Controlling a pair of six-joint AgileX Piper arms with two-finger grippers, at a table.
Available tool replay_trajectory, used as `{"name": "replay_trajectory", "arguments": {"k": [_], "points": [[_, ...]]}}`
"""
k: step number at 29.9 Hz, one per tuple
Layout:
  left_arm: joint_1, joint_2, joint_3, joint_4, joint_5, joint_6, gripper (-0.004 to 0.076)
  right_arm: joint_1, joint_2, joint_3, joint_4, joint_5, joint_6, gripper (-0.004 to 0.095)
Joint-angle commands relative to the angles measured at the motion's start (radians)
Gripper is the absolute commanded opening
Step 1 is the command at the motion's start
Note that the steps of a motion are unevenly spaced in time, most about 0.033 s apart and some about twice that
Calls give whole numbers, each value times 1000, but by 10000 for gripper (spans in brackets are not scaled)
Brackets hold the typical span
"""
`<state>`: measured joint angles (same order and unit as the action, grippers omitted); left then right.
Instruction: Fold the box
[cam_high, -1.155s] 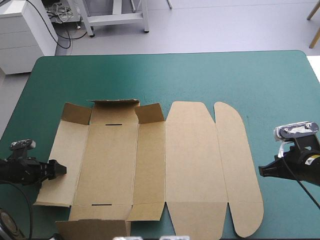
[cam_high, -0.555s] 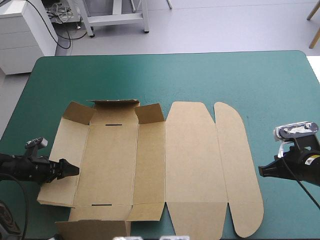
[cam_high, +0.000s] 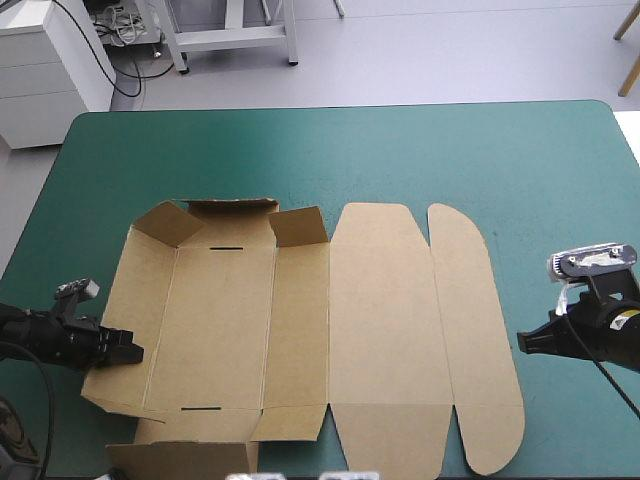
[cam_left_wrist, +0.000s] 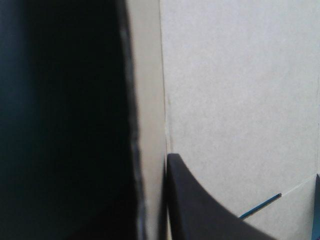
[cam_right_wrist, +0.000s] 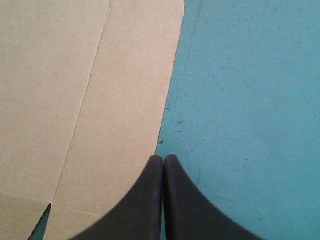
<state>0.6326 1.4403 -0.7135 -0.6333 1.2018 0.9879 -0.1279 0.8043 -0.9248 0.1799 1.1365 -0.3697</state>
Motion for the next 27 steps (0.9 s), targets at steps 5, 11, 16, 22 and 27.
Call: {"name": "replay_trajectory", "arguments": {"k": [5, 11, 16, 22, 27], "points": [[-5, -23, -43, -39, 72, -5, -8, -6, -5, -23, 7, -43, -7, -21], [-5, -23, -43, -41, 57, -17, -8, -6, -5, -23, 7, -43, -7, -21], [-117, -23, -105, -4, 31, -61, -8, -6, -5, -23, 7, -43, -7, -21], [-391, -23, -277, 218, -68, -243, -8, -6, -5, -23, 8, -43, -7, -21], [-578, -23, -423, 289, -168, -242, -8, -6, -5, -23, 8, -35, -7, -21]]}}
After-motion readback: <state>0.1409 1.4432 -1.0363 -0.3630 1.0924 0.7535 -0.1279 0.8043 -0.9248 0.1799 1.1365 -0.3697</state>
